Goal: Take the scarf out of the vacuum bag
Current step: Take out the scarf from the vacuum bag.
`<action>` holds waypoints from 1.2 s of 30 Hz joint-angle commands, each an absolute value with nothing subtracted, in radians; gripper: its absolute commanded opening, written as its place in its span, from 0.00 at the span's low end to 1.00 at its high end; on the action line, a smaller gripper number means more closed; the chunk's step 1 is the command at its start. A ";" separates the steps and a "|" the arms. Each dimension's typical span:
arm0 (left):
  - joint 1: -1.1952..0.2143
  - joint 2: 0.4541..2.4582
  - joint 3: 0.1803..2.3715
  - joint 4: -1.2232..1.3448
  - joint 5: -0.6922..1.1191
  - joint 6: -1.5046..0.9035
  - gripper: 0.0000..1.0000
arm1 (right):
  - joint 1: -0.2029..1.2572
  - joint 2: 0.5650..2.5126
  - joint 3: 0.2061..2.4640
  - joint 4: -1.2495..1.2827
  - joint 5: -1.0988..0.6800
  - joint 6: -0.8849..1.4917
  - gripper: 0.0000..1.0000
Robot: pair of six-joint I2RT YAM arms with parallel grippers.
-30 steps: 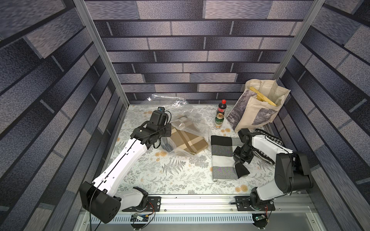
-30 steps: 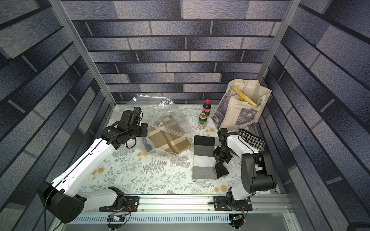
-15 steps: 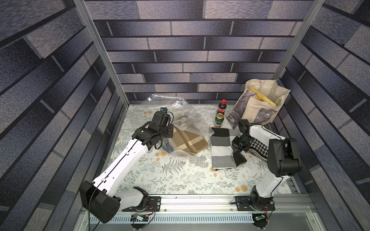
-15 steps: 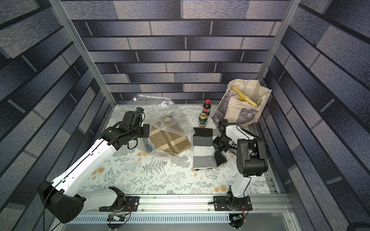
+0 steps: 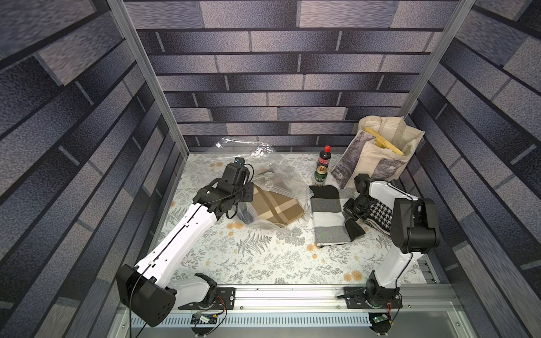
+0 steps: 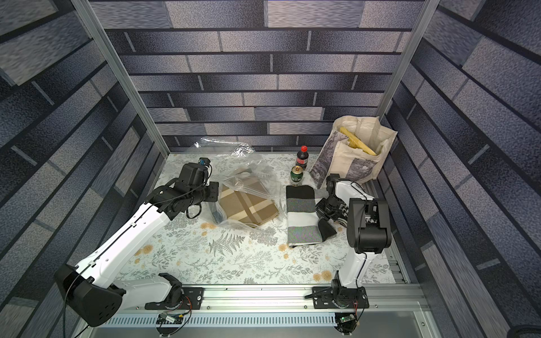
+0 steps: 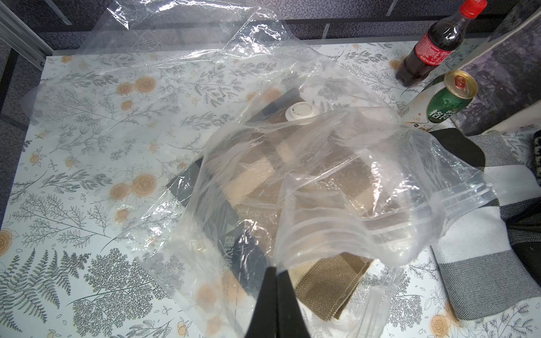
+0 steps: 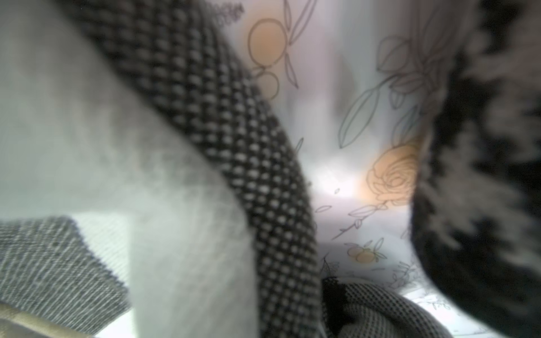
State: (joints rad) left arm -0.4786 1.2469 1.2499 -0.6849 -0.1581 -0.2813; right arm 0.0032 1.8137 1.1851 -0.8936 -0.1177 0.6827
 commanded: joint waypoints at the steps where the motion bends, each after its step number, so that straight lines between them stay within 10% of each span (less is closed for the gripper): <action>1: -0.486 1.229 1.239 -0.663 -0.156 -0.290 0.00 | -0.011 1.826 1.211 -0.861 -0.135 0.647 0.04; 14: -0.491 1.222 1.238 -0.660 -0.156 -0.285 0.00 | -0.011 1.619 1.107 -0.916 -0.151 0.541 0.91; 36: -0.514 1.233 1.220 -0.632 -0.126 -0.267 0.00 | 0.140 1.275 1.043 -0.787 -0.323 0.621 1.00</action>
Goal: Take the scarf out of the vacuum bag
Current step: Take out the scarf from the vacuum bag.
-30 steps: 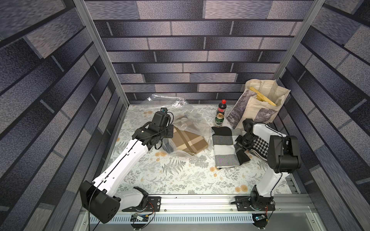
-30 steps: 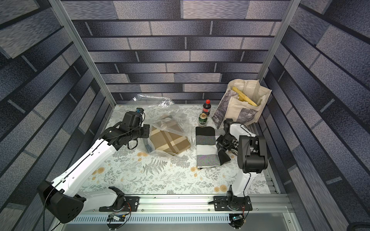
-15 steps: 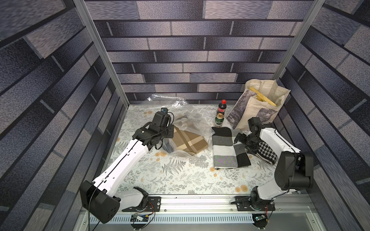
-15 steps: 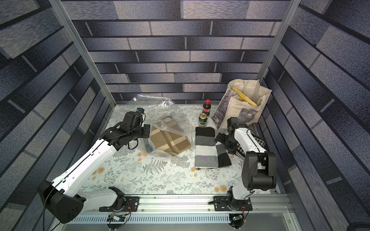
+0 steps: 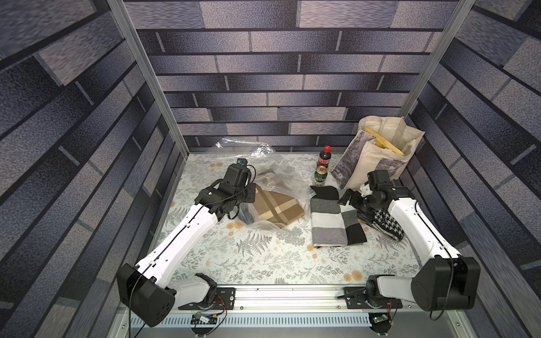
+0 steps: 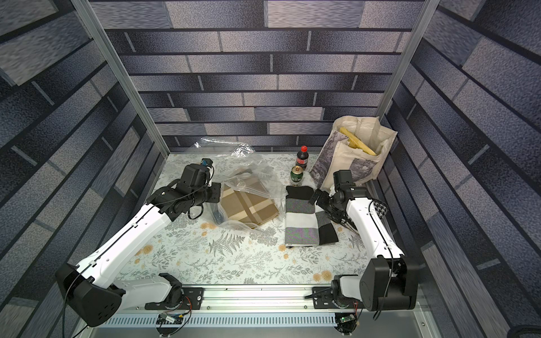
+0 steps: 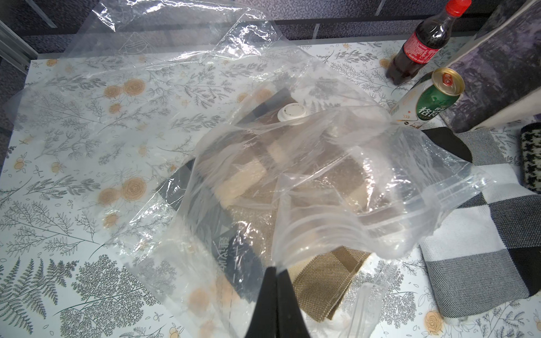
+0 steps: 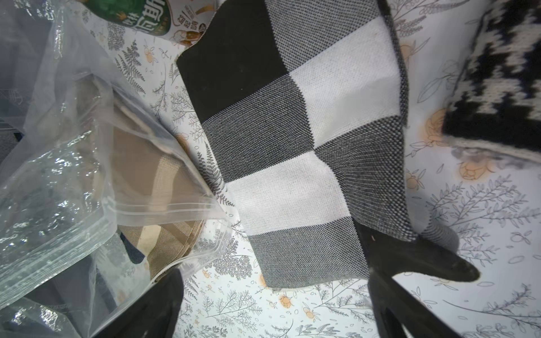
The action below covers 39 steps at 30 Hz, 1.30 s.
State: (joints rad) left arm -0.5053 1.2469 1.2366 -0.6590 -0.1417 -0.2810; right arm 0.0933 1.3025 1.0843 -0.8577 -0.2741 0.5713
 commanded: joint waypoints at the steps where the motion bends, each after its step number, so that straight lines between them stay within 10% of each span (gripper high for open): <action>1: -0.521 1.234 1.218 -0.631 -0.127 -0.259 0.00 | 0.168 1.273 1.029 -0.755 -0.327 0.642 1.00; 20: -0.619 1.264 1.160 -0.585 -0.114 -0.281 0.00 | 0.607 1.334 0.858 -0.170 -0.232 0.889 1.00; 39: -0.664 1.390 1.152 -0.543 -0.065 -0.349 0.00 | 0.684 1.508 0.792 0.034 -0.104 0.896 0.99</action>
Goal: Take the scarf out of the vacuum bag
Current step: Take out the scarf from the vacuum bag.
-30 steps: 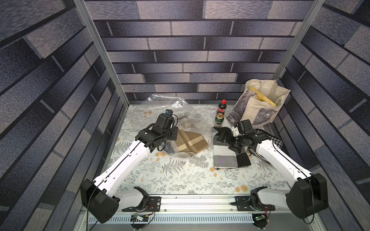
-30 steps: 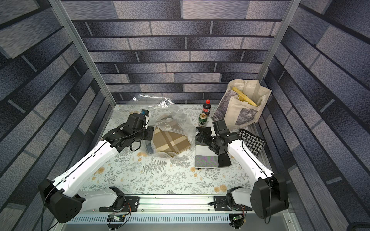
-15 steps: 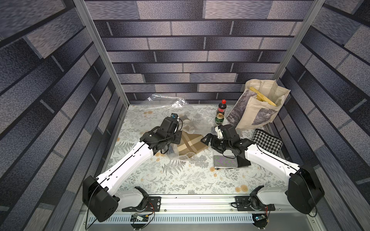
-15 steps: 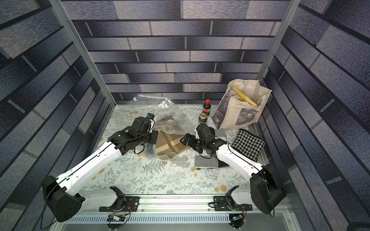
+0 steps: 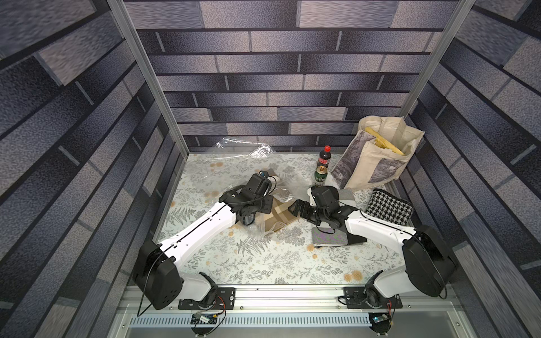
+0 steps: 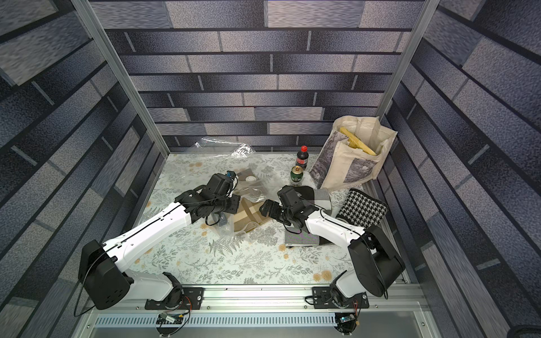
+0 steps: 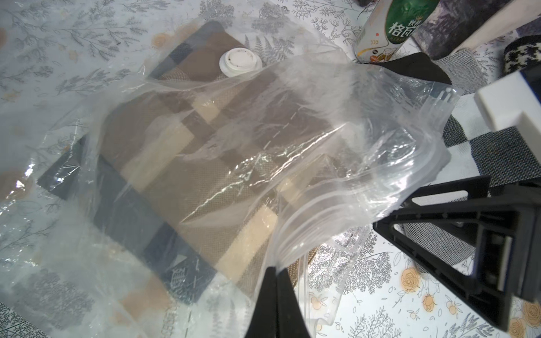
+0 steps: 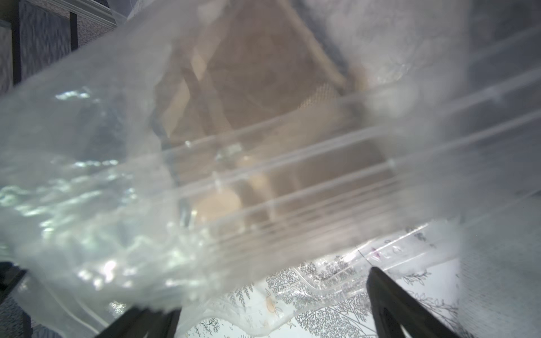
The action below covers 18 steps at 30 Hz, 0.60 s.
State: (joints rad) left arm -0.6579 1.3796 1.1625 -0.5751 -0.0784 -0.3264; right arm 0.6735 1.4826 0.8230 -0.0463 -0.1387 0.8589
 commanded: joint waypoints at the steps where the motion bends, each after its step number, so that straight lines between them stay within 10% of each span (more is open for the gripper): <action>1: -0.665 1.390 1.155 -0.545 -0.067 -0.350 0.00 | 0.684 1.520 0.791 0.044 -0.103 0.902 0.99; 18: -0.666 1.384 1.165 -0.560 -0.059 -0.334 0.00 | 0.694 1.647 0.760 0.198 -0.097 1.007 0.99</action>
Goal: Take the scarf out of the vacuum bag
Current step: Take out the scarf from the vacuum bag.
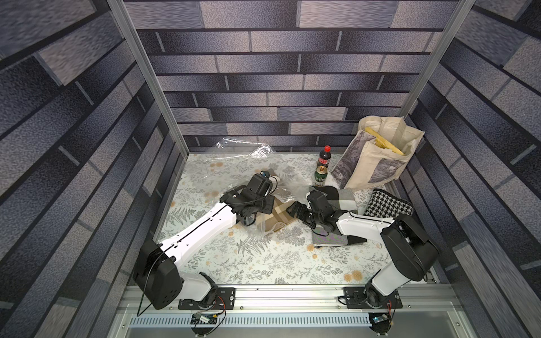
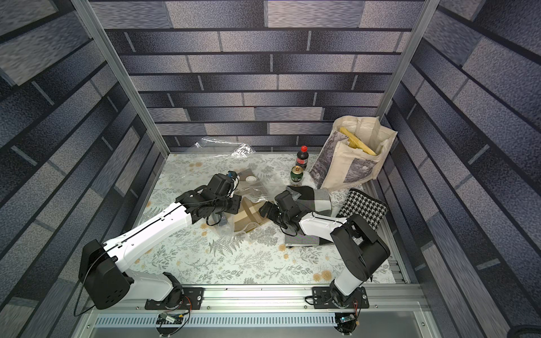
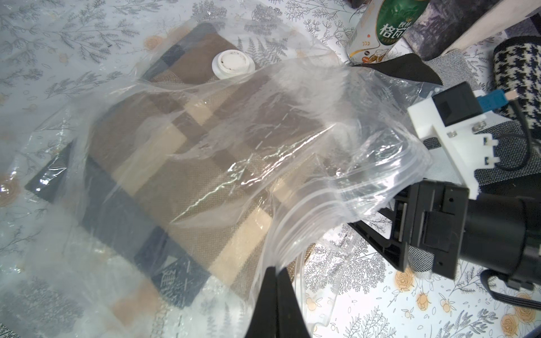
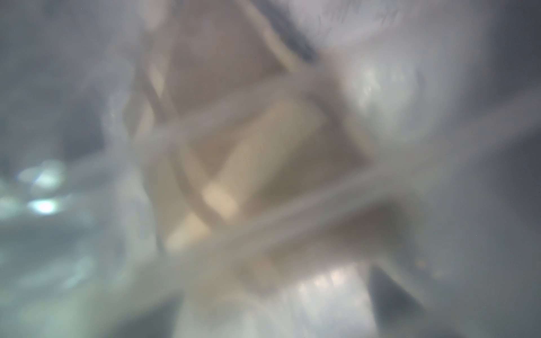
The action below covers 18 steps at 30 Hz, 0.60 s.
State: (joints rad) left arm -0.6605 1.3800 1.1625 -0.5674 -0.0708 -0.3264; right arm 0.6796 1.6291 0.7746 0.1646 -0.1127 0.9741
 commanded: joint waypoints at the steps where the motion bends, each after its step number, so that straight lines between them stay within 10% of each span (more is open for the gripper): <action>1: -0.666 1.384 1.166 -0.560 -0.061 -0.333 0.00 | 0.696 1.649 0.758 0.199 -0.091 1.013 0.99; 18: -0.663 1.384 1.167 -0.556 -0.052 -0.331 0.00 | 0.734 1.737 0.748 0.262 -0.022 1.129 1.00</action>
